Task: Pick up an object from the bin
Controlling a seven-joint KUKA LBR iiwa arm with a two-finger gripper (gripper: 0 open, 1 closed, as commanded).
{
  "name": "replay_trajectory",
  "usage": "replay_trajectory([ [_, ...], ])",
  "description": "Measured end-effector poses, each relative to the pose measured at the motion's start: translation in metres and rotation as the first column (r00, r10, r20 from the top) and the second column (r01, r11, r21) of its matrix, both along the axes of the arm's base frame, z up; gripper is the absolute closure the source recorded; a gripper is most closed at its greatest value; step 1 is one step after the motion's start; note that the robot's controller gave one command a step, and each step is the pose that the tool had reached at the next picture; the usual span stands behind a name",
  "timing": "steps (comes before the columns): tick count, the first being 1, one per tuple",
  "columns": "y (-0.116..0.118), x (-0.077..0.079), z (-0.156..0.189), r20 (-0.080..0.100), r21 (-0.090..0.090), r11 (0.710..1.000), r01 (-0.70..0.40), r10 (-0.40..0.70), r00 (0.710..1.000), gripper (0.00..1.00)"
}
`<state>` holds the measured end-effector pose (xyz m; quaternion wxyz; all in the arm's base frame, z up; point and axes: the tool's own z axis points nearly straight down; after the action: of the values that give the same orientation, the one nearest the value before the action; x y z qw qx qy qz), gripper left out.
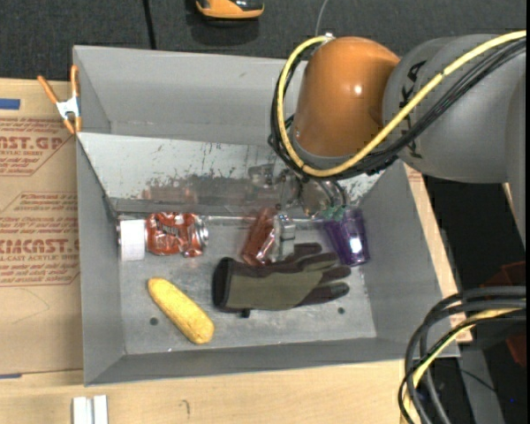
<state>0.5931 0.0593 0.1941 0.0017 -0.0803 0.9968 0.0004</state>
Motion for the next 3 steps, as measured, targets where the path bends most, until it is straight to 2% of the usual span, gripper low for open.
replay_trajectory([
  [1, -0.013, -0.014, -0.025, 0.0, -0.001, 0.997, -0.072, 0.072, 0.997, 0.0],
  [2, -0.022, -0.021, -0.057, -0.001, -0.001, 0.993, -0.114, 0.114, 0.993, 0.0],
  [3, -0.02, -0.02, -0.097, -0.003, 0.001, 0.939, -0.344, 0.344, 0.939, 1.0],
])
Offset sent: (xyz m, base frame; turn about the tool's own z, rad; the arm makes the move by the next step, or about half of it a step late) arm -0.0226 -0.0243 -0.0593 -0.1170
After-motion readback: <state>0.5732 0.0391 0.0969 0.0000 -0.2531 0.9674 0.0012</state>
